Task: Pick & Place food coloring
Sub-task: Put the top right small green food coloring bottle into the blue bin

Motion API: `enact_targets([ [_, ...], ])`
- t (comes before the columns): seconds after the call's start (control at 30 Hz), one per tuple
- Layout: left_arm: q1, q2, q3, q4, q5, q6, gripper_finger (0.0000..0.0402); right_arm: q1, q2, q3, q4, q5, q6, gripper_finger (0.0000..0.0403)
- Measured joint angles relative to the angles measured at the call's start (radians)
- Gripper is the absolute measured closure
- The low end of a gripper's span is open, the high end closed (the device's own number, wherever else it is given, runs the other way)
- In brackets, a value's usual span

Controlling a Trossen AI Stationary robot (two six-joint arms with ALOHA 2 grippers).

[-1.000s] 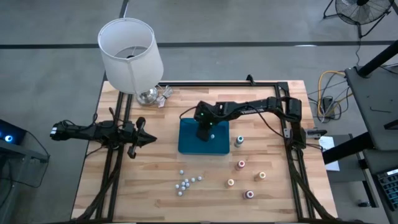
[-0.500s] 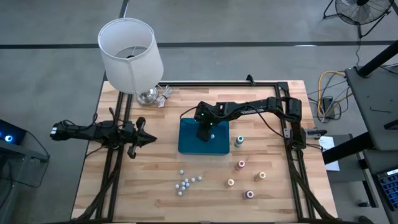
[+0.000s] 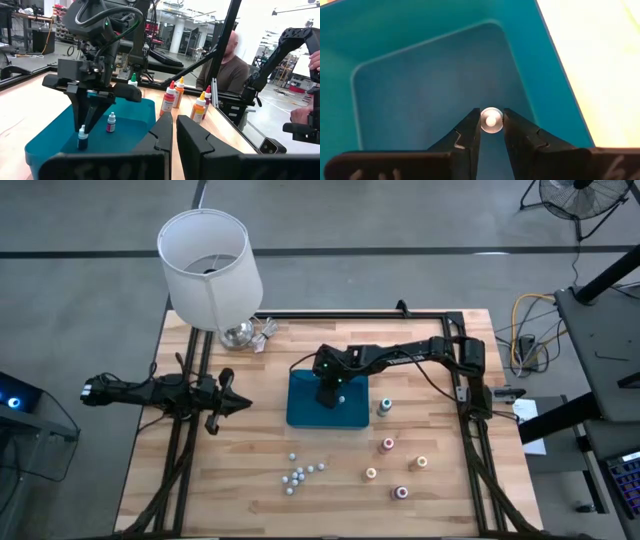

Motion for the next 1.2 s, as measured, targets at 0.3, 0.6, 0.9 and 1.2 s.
enact_targets([
  [0.3,0.0,0.0,0.0,0.0,0.0,0.0,0.0402,0.001,0.0,-0.001,0.0,0.0,-0.004,0.0359],
  [0.6,0.0,0.0,0.0,0.0,0.0,0.0,0.0402,0.001,0.0,-0.001,-0.001,0.0,-0.004,0.0363],
  [0.9,0.0,0.0,0.0,0.0,0.0,0.0,0.0402,0.003,-0.005,-0.002,-0.01,-0.003,0.0,0.0364],
  [1.2,0.0,0.0,0.0,0.0,0.0,0.0,0.0402,0.016,-0.073,-0.004,-0.058,-0.005,0.0,0.0364],
])
